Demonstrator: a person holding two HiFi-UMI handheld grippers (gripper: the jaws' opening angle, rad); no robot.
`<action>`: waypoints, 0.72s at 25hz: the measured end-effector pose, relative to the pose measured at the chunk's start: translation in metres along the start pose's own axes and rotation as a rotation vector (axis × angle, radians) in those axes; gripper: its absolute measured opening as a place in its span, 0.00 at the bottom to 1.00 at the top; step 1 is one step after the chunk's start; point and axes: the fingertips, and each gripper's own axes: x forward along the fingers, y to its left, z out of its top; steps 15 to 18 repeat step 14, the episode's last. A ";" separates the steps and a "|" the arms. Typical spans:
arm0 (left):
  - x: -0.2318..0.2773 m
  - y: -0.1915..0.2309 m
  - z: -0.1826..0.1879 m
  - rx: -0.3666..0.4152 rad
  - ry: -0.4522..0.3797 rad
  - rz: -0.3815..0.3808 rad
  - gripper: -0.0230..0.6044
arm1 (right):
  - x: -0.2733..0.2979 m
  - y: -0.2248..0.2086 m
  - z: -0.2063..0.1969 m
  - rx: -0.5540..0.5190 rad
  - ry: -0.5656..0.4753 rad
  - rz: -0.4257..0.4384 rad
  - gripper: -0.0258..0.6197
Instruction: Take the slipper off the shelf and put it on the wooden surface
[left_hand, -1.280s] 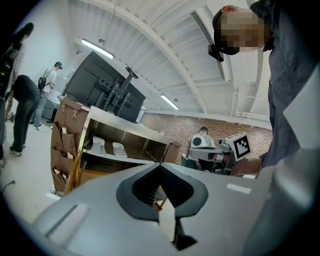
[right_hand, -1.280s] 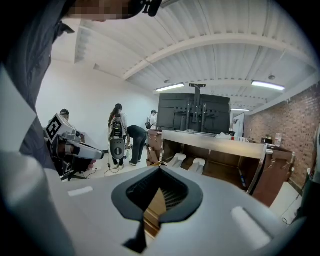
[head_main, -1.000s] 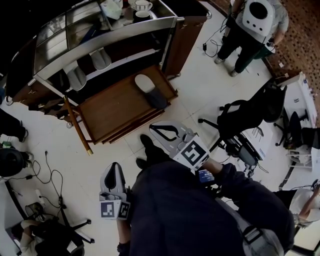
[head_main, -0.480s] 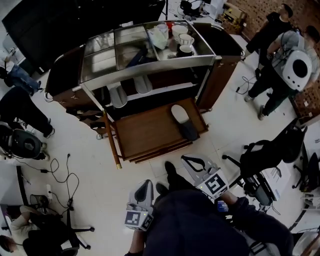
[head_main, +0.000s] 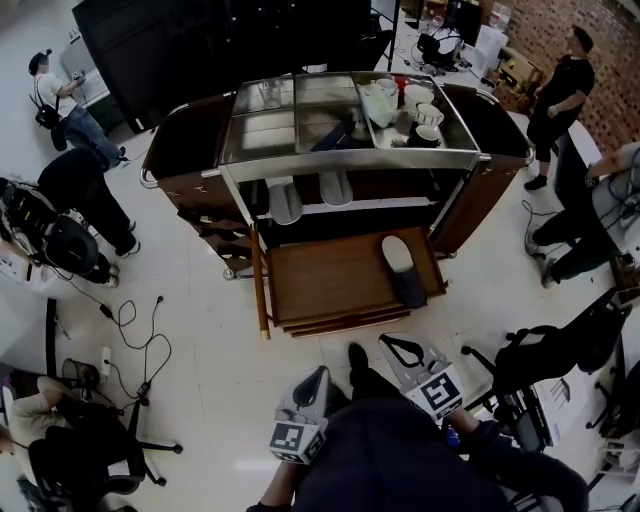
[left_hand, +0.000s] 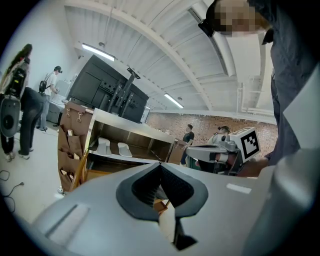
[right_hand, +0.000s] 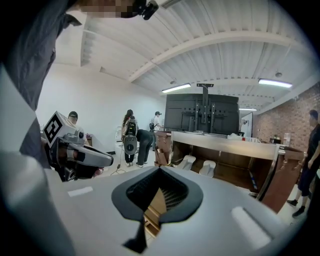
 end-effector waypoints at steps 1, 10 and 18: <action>-0.001 0.000 0.001 0.004 -0.003 0.004 0.06 | 0.000 0.001 0.000 0.003 -0.001 0.003 0.04; 0.003 -0.010 0.011 0.077 -0.039 -0.024 0.07 | 0.000 -0.001 0.010 -0.006 -0.017 -0.009 0.04; 0.009 -0.011 0.025 0.141 -0.076 -0.049 0.08 | 0.006 -0.009 0.018 -0.020 -0.029 -0.025 0.04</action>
